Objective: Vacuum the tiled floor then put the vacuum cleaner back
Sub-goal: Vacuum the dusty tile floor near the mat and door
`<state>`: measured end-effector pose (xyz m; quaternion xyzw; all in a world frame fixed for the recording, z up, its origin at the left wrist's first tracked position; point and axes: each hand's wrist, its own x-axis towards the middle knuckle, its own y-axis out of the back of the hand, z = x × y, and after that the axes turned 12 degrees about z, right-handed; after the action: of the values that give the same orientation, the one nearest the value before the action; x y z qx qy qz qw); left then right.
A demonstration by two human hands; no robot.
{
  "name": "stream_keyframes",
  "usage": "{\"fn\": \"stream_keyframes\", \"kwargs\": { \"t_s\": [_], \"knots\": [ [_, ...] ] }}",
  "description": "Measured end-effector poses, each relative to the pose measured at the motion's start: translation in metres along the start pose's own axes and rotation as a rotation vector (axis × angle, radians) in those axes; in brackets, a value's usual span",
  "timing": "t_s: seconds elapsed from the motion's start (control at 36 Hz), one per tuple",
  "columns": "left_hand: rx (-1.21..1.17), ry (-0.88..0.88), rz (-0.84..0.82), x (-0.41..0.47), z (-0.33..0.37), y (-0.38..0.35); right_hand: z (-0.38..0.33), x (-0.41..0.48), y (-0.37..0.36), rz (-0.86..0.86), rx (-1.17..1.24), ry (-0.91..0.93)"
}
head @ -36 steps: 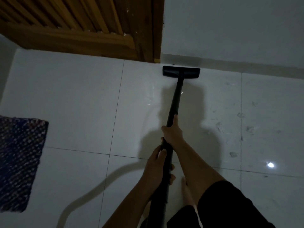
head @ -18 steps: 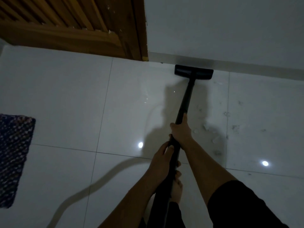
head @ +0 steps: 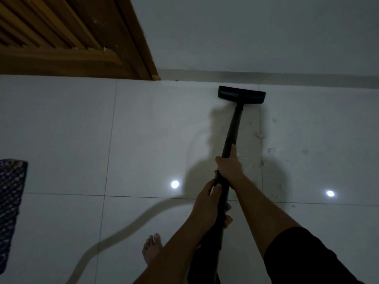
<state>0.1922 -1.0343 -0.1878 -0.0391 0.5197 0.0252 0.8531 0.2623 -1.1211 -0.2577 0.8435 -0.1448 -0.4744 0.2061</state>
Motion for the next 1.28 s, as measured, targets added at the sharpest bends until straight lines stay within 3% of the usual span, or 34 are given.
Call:
{"fn": "stream_keyframes", "kwargs": {
  "t_s": [0.72,1.28],
  "knots": [
    [-0.004,-0.001,0.002,-0.029,-0.035,-0.006,0.039,-0.022,0.010,0.004,-0.057,-0.004],
    [0.079,-0.054,-0.024,-0.085,-0.104,0.052,0.103,-0.100,-0.016,0.015,-0.041,0.009]
  ]
}}
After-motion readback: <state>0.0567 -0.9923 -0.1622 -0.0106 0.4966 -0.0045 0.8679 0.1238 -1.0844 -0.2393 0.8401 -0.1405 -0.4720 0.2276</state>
